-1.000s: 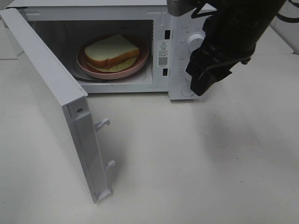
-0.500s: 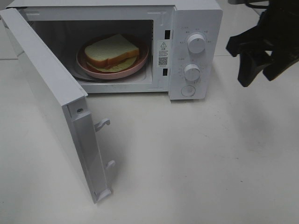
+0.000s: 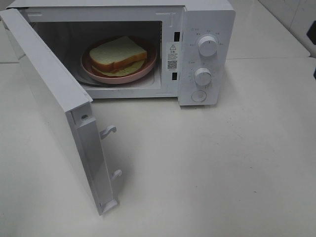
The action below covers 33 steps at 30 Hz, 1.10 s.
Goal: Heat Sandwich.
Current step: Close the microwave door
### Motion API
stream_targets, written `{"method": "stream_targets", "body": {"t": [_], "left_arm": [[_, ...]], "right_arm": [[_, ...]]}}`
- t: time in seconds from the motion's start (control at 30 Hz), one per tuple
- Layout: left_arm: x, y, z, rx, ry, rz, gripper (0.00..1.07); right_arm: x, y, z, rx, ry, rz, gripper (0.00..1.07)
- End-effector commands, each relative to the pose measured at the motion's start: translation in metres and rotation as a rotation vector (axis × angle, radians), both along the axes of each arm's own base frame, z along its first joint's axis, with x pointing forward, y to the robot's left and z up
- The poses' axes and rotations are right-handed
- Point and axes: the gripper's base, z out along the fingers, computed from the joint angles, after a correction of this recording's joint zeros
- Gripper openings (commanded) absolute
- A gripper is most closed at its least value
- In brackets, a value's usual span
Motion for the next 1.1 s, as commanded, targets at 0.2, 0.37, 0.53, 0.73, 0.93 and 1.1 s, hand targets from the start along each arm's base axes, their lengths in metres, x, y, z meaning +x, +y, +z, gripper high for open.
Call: {"method": "stream_targets", "body": {"t": [0.2,0.37,0.53,0.73,0.93,1.1], "left_arm": [[-0.002,0.0,0.0,-0.003,-0.03,0.008,0.98],[-0.002,0.0,0.0,-0.003,-0.03,0.008,0.98],[-0.002,0.0,0.0,-0.003,-0.03,0.008,0.98],[-0.002,0.0,0.0,-0.003,-0.03,0.008,0.98],[-0.002,0.0,0.0,-0.003,-0.03,0.008,0.98],[-0.002,0.0,0.0,-0.003,-0.03,0.008,0.98]], "right_arm": [[-0.05,-0.006,0.0,0.02,-0.079,-0.047,0.57],[-0.078,-0.008,-0.005,0.017,-0.12,-0.048,0.57],[-0.107,-0.013,-0.01,-0.015,-0.16,-0.059,0.57],[-0.137,-0.017,-0.014,-0.038,-0.232,-0.064,0.57],[-0.168,-0.019,-0.018,-0.031,-0.345,-0.065,0.57],[-0.183,-0.02,-0.023,-0.03,-0.391,-0.058,0.57]]}}
